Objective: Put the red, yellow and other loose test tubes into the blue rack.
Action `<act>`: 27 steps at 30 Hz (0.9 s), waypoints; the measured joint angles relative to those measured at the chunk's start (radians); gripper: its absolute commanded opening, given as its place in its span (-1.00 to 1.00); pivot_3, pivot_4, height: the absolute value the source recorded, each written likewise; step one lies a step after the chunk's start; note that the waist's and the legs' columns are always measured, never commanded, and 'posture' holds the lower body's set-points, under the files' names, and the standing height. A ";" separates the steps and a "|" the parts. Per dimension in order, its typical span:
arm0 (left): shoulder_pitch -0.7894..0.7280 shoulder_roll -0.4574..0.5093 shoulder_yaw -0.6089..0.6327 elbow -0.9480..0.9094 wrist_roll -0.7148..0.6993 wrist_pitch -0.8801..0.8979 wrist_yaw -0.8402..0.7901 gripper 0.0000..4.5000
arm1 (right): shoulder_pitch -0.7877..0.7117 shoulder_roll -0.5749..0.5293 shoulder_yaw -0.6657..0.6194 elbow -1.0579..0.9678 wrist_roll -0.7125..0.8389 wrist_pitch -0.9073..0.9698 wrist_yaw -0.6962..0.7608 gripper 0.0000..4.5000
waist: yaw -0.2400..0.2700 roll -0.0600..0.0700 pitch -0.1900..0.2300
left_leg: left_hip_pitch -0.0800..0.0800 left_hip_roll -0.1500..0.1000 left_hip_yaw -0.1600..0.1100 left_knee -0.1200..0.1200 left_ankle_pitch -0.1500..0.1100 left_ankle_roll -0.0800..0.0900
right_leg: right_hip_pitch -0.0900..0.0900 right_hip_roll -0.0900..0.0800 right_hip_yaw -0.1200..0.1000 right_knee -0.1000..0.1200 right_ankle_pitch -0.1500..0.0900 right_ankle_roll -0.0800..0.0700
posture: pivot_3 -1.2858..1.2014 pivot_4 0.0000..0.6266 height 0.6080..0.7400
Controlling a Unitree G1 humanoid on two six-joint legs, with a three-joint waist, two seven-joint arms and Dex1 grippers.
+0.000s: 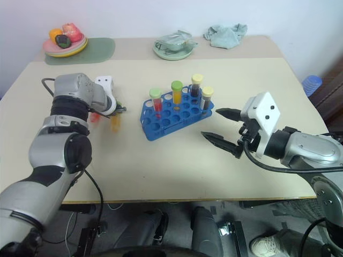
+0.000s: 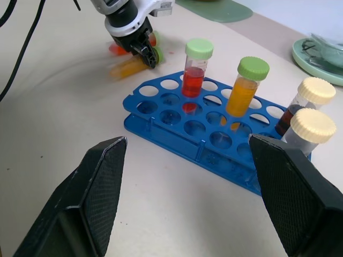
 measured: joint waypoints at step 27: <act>0.498 -0.012 -0.245 -0.690 -0.287 -0.921 -1.022 -0.67 | 0.296 0.115 -0.133 -0.187 -0.015 -0.007 -0.184 0.65 | -0.002 -0.001 -0.002 | 0.002 0.001 0.002 0.000 -0.001 0.002 | 0.002 0.000 0.001 -0.003 0.000 -0.001 | 0.03 -0.52 1.00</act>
